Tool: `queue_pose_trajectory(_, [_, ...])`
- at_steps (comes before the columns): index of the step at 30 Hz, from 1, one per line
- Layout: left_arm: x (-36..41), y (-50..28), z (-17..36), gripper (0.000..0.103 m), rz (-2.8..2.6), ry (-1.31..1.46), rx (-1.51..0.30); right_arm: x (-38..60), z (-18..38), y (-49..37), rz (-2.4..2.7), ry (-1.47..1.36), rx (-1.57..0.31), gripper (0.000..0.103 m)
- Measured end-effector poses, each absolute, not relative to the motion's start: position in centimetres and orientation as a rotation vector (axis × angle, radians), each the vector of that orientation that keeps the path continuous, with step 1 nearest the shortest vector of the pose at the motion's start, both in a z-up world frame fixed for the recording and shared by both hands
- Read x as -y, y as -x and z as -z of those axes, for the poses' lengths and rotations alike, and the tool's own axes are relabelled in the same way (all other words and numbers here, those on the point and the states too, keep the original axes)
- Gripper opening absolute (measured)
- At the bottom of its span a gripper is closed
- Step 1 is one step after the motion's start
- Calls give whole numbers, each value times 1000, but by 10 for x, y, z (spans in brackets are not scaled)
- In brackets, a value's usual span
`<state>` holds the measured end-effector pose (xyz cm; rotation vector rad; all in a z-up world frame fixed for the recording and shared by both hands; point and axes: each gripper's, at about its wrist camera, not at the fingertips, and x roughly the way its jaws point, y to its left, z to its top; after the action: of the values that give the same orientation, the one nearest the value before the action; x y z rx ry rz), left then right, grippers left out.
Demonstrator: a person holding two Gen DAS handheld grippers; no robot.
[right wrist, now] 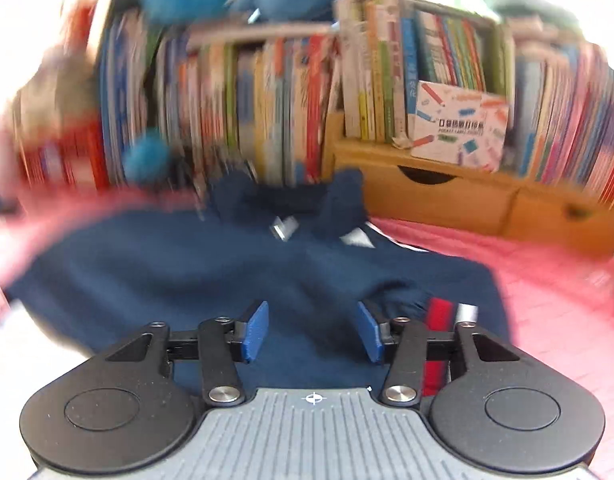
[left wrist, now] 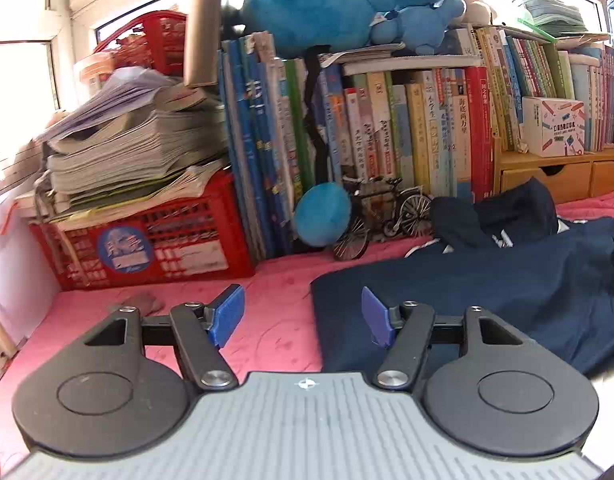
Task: Fold clothes
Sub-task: 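Open both grippers and release the cuffs onto the folded jacket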
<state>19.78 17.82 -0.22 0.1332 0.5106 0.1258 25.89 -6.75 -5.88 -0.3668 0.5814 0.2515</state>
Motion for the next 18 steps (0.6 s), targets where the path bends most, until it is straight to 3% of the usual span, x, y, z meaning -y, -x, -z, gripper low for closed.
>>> queue_pose_trajectory(5, [-138,-263,32,46,-113,-196,-586,53,45,-296,-346,153,-640,56])
queue_pose_trajectory(8, [-129,-277,63,46,-147,-292,-623,44,37,-319,-401,23,-672,56])
queue_pose_trajectory(13, [-150,-280,70,60,-157,-200,-653,54,60,-320,-378,162,-665,60])
queue_pose_trajectory(16, [-159,-280,69,64,-141,-134,-659,92,67,-329,-190,225,-632,56])
queue_pose_trajectory(18, [-169,-274,64,63,-98,-80,-645,126,67,-336,-54,216,-632,66])
